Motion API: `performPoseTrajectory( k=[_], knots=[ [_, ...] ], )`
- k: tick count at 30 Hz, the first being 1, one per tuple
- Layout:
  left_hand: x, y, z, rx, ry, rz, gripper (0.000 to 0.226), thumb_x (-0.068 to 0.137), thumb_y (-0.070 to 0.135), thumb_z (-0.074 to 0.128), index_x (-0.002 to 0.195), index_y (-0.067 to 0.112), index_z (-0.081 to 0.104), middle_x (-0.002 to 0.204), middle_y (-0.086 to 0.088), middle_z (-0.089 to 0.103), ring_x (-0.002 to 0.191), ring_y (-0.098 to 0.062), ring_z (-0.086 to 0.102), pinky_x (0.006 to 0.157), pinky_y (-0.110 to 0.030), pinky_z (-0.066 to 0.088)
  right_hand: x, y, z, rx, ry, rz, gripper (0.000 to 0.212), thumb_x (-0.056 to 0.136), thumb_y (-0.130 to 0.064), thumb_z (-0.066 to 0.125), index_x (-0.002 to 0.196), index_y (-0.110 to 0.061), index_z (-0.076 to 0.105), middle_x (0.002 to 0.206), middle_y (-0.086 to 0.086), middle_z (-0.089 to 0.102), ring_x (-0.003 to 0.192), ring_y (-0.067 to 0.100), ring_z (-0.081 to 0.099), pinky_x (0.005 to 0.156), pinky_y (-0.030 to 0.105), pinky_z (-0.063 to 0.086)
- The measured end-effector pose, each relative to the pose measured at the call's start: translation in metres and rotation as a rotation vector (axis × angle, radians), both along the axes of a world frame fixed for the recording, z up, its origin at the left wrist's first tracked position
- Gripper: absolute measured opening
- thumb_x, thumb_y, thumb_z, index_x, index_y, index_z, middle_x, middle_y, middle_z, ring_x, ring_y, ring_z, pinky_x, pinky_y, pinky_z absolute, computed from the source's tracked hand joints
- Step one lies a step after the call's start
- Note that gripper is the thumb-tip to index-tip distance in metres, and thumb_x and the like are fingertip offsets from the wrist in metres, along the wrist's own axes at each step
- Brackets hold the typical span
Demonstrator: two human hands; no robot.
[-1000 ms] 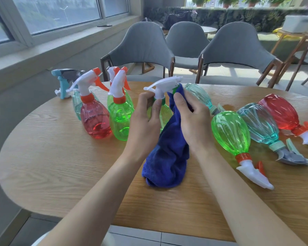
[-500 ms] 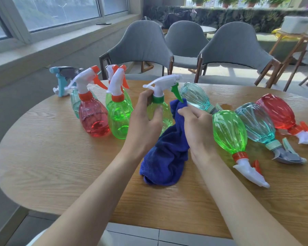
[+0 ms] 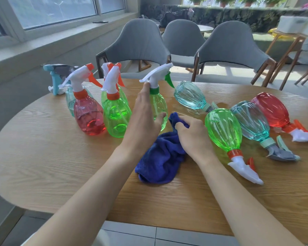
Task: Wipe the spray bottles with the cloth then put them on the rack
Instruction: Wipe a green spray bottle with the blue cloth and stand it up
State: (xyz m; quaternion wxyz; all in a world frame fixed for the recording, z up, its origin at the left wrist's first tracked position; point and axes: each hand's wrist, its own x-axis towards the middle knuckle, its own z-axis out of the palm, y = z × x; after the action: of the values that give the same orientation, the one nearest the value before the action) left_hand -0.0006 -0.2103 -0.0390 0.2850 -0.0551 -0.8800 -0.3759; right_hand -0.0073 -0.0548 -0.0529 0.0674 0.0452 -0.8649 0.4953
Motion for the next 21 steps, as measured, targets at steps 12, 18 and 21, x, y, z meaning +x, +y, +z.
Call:
performPoseTrajectory(
  k=[12,18,21],
  knots=[
    [0.008,0.004,-0.016,-0.2,0.001,0.011,0.047,0.091,0.006,0.076,0.135,0.018,0.063,0.117,0.002,0.061,0.094,-0.025,0.066,0.082,-0.046,0.056,-0.015,0.012,0.005,-0.167,-0.085,-0.07,0.022,0.101,-0.014,0.055,0.087,-0.019,0.072,0.076,-0.004,0.066,0.067,0.014,0.055,0.064,0.031,0.045],
    [-0.005,-0.006,-0.026,-0.105,-0.198,-0.005,0.061,0.095,0.013,0.073,0.153,0.017,0.054,0.144,-0.004,0.063,0.123,-0.026,0.067,0.109,-0.045,0.052,-0.015,0.018,0.002,-0.141,-0.1,-0.074,0.024,0.101,-0.01,0.052,0.084,-0.018,0.067,0.073,-0.002,0.06,0.066,0.017,0.051,0.062,0.033,0.042],
    [-0.006,-0.005,-0.024,-0.07,-0.247,-0.008,0.068,0.098,0.016,0.073,0.16,0.016,0.045,0.155,-0.005,0.058,0.139,-0.024,0.059,0.12,-0.04,0.043,-0.015,0.018,0.001,-0.134,-0.097,-0.097,0.019,0.102,-0.011,0.052,0.095,-0.022,0.066,0.084,-0.006,0.066,0.076,0.017,0.059,0.072,0.034,0.048]
  ],
)
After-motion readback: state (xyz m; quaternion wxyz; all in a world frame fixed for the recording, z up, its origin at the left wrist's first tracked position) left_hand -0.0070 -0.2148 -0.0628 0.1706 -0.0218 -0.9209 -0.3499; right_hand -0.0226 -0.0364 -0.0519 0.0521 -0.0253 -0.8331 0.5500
